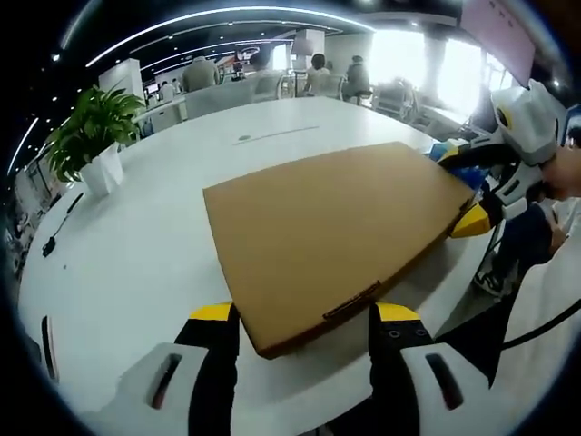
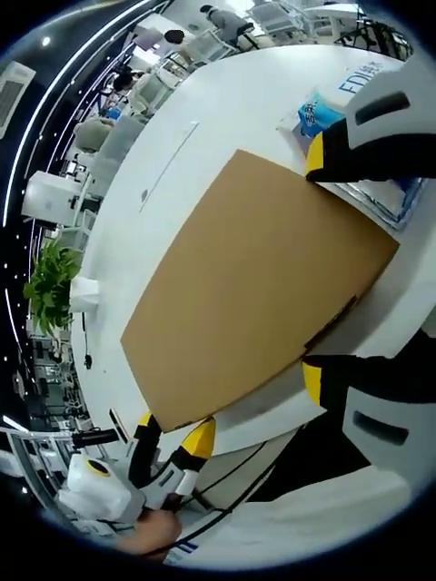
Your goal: Operate the shoe box by opening the lid, removing the specified soft item, and placing it in the target area until the item is outside and the box remains undamaged.
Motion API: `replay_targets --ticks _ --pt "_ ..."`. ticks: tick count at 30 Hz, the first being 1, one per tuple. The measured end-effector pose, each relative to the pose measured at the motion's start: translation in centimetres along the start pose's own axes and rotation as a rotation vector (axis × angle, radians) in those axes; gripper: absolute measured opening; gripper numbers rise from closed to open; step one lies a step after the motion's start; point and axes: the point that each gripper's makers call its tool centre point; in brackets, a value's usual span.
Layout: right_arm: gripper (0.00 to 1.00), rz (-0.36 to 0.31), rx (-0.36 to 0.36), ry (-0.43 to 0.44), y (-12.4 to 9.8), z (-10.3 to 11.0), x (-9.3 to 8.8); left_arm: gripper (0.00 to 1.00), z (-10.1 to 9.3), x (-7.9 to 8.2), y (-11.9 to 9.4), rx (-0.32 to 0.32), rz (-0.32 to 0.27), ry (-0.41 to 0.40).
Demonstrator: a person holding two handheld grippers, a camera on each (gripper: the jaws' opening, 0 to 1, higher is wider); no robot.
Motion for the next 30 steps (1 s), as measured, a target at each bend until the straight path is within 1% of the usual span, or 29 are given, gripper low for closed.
replay_targets --ticks 5,11,17,20,23,30 --pt "0.79 0.010 -0.001 0.006 -0.2 -0.1 -0.5 0.54 -0.2 -0.1 0.1 -0.008 0.016 0.038" --pt "0.79 0.015 -0.004 0.009 -0.4 -0.1 -0.8 0.53 -0.4 -0.2 0.1 -0.024 0.032 0.055" --pt "0.79 0.026 -0.005 -0.006 -0.5 -0.1 -1.0 0.52 -0.6 -0.2 0.1 -0.028 0.030 0.061" --pt "0.79 0.031 -0.008 -0.015 -0.5 -0.2 -1.2 0.50 -0.5 -0.3 0.0 -0.026 0.033 0.101" --pt "0.79 0.042 -0.016 -0.033 -0.5 -0.1 -1.4 0.49 -0.6 -0.3 0.0 -0.037 0.028 0.092" --pt "0.80 0.051 -0.020 -0.035 -0.6 -0.1 -1.6 0.49 -1.1 -0.4 -0.2 -0.046 0.030 0.085"
Point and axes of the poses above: the point that each gripper's makers call its tool centre point, and the gripper's own axes: y roughly forward along the fingers, z roughly to its left, x roughly out of its top, and after that the axes turned 15 degrees about -y, right-handed
